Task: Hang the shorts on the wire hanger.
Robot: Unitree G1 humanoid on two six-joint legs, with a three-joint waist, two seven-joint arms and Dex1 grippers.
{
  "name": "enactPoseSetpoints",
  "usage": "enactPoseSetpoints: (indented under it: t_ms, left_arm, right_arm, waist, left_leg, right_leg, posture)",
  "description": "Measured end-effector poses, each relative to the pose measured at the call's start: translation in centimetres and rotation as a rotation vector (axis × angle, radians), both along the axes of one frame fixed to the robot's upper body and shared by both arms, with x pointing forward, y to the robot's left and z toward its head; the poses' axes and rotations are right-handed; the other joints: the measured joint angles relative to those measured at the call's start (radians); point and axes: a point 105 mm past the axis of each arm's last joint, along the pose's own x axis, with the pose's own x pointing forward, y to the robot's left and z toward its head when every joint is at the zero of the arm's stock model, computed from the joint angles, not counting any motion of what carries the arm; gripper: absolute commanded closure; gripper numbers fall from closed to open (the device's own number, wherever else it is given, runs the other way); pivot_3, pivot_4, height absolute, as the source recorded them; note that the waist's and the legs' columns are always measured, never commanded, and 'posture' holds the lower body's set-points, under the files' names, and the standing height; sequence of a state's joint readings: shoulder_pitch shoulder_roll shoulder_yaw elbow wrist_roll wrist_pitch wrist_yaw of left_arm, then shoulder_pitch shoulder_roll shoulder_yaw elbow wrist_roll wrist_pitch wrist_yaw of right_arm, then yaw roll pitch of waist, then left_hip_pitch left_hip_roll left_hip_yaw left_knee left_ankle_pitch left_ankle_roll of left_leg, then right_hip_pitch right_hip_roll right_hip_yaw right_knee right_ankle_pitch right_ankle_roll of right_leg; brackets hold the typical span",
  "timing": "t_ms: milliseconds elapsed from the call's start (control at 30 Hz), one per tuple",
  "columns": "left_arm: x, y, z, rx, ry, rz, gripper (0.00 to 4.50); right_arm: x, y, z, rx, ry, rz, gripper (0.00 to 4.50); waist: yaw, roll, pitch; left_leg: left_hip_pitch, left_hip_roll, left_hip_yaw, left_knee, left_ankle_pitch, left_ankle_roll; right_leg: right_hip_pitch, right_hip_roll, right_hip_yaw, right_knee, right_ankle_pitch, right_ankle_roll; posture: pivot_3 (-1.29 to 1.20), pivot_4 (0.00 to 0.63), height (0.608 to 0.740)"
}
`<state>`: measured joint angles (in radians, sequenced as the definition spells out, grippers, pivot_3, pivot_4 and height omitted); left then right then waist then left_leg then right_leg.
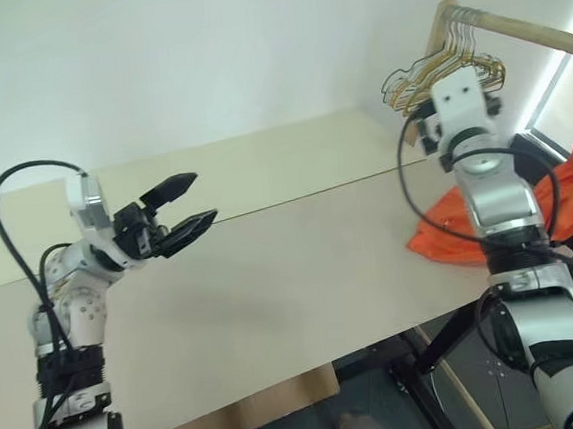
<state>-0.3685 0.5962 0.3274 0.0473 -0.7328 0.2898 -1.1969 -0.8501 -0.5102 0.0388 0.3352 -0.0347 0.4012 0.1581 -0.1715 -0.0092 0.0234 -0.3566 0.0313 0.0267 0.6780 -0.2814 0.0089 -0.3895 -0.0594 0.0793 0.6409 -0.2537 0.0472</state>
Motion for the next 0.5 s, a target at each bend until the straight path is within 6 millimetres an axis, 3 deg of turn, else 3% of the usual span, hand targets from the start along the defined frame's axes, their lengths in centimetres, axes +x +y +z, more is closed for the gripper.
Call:
enactPoseSetpoints:
  t_ms: [167,300,500]
  left_arm:
    - [-0.8,2.0,-2.7,0.096,0.122,0.16,0.0]
    - [-2.1,2.9,-4.5,0.148,0.18,0.243,0.0]
    - [-3.5,3.1,-5.4,0.171,0.19,0.307,0.0]
  right_arm:
    - [-1.2,3.1,-3.0,-0.045,0.136,0.254,0.06]
    - [-3.5,5.1,-5.0,-0.194,0.174,0.492,0.06]
    - [-6.9,7.3,-8.8,-0.323,0.163,0.737,0.06]
  waist:
    - [0.077,-0.002,0.001]
    - [0.147,-0.004,0.003]
    - [0.213,-0.006,0.003]
  left_leg:
    - [0.0,0.0,0.0,0.0,0.0,0.0]
    - [-0.001,0.001,0.0,0.0,-0.001,0.0]
    - [-0.003,0.001,0.003,0.0,0.0,0.0]
  right_leg:
    - [-0.001,-0.001,-0.001,0.0,0.0,0.0]
    - [-0.001,-0.001,-0.006,-0.001,0.0,-0.001]
    - [-0.002,-0.001,-0.007,0.0,0.0,-0.002]
  posture:
    - [0.13,0.0,0.74]
    - [0.16,0.0,0.74]
    - [0.2,0.0,0.74]
